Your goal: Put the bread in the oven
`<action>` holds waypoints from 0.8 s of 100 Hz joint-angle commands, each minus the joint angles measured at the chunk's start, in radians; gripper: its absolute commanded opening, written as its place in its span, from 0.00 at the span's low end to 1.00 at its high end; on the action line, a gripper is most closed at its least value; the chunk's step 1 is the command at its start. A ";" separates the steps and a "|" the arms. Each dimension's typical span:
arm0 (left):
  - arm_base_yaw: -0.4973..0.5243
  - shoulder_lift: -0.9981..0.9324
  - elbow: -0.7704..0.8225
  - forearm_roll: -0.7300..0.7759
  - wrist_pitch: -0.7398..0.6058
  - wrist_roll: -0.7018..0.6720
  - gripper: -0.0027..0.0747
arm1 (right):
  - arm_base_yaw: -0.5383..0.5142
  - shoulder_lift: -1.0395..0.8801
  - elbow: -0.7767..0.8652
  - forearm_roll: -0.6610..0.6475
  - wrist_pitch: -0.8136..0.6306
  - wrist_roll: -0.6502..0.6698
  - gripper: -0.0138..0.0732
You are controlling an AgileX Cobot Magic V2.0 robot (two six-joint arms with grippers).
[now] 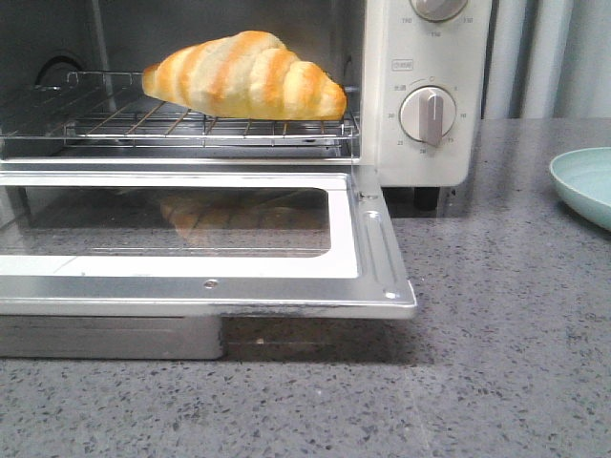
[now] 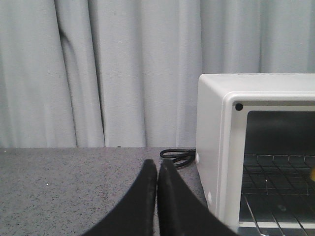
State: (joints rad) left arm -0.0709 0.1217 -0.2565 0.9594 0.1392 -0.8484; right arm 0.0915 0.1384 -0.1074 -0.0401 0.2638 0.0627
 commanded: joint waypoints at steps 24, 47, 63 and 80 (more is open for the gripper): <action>0.003 0.013 -0.026 0.002 -0.052 -0.010 0.01 | -0.148 -0.042 0.060 0.003 -0.080 -0.011 0.07; 0.003 0.013 -0.026 0.002 -0.052 -0.010 0.01 | -0.157 -0.137 0.125 0.003 -0.068 -0.011 0.07; 0.003 0.013 -0.026 0.002 -0.052 -0.010 0.01 | -0.164 -0.168 0.130 -0.016 -0.035 -0.013 0.07; 0.003 0.013 -0.026 0.002 -0.052 -0.010 0.01 | -0.164 -0.168 0.130 -0.047 -0.020 -0.048 0.07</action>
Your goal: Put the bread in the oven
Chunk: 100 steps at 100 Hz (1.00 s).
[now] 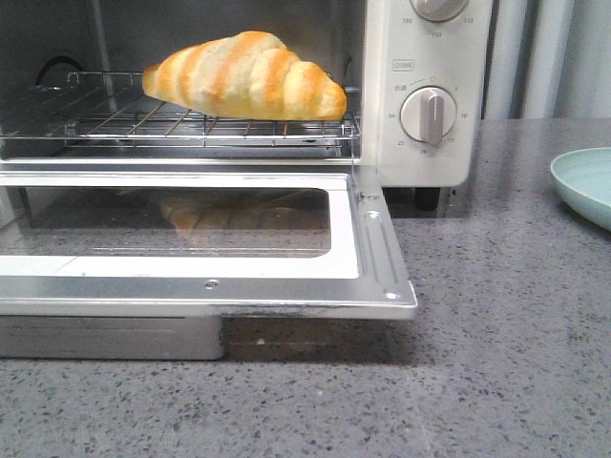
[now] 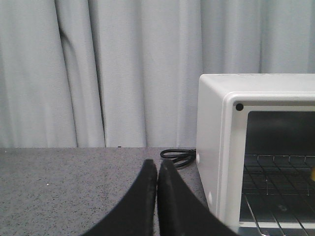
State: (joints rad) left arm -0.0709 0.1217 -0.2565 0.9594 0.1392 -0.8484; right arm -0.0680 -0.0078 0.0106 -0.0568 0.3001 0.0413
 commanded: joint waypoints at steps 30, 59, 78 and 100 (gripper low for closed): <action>0.003 0.013 -0.026 0.002 -0.052 -0.010 0.01 | -0.004 -0.022 0.012 -0.081 0.014 -0.027 0.07; 0.003 0.013 -0.026 0.002 -0.052 -0.010 0.01 | -0.004 -0.022 0.012 -0.081 0.014 -0.027 0.07; 0.003 0.013 -0.026 0.002 -0.052 -0.010 0.01 | -0.004 -0.022 0.012 -0.081 0.014 -0.027 0.07; 0.003 0.013 -0.026 0.002 -0.052 -0.010 0.01 | -0.004 -0.022 0.012 -0.081 0.015 -0.027 0.07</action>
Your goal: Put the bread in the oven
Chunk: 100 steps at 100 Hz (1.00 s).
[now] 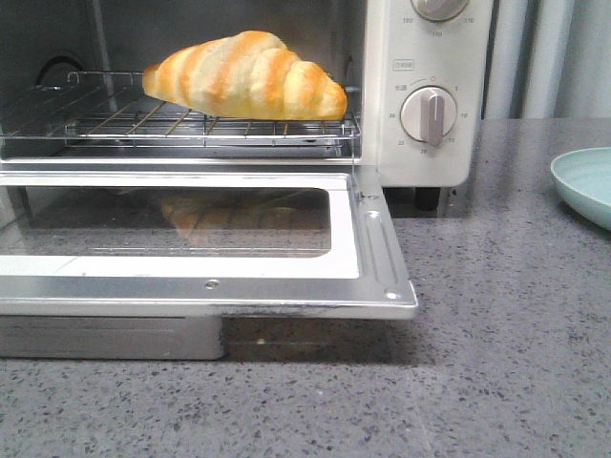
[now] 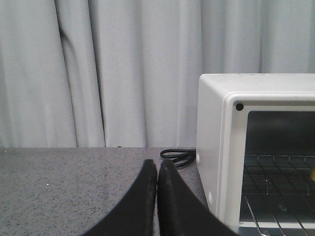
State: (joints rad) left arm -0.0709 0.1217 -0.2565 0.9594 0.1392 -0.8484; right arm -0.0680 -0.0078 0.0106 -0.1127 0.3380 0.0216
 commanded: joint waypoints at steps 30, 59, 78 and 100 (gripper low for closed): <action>0.003 0.013 -0.026 0.002 -0.052 -0.010 0.01 | -0.004 -0.022 0.012 -0.025 -0.023 -0.007 0.07; 0.003 0.013 -0.026 0.002 -0.052 -0.010 0.01 | -0.004 -0.022 0.012 -0.025 -0.023 -0.007 0.07; 0.003 0.017 -0.004 -0.107 -0.021 0.061 0.01 | -0.004 -0.022 0.012 -0.025 -0.023 -0.007 0.07; 0.003 0.013 0.041 -0.566 0.004 0.511 0.01 | -0.004 -0.022 0.012 -0.025 -0.023 -0.007 0.07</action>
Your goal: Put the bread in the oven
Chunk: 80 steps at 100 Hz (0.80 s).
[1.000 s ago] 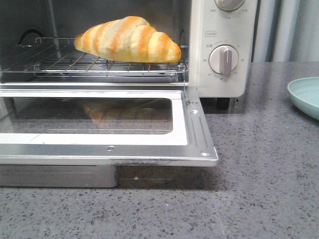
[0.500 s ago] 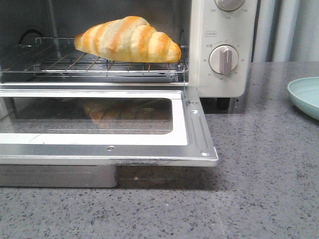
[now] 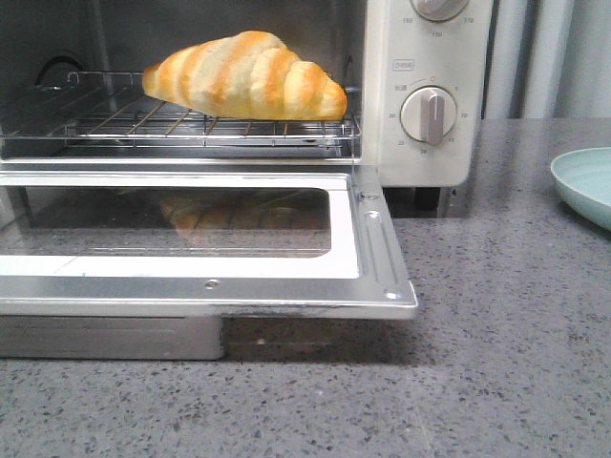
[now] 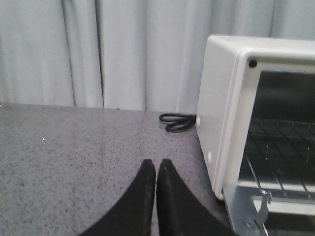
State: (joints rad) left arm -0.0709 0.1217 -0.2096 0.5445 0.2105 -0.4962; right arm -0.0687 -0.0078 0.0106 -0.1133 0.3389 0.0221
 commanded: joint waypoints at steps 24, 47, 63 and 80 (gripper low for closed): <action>0.000 -0.080 0.124 -0.509 -0.152 0.537 0.01 | -0.004 -0.022 0.012 -0.025 -0.024 -0.008 0.07; 0.000 -0.156 0.208 -0.528 -0.148 0.541 0.01 | -0.004 -0.022 0.012 -0.025 -0.024 -0.008 0.07; 0.000 -0.156 0.233 -0.528 -0.085 0.541 0.01 | -0.004 -0.022 0.012 -0.025 -0.024 -0.008 0.07; 0.000 -0.156 0.233 -0.528 0.041 0.541 0.01 | -0.004 -0.022 0.012 -0.025 -0.024 -0.008 0.07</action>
State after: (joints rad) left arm -0.0709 -0.0034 0.0000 0.0278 0.2604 0.0435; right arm -0.0687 -0.0078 0.0106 -0.1171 0.3389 0.0221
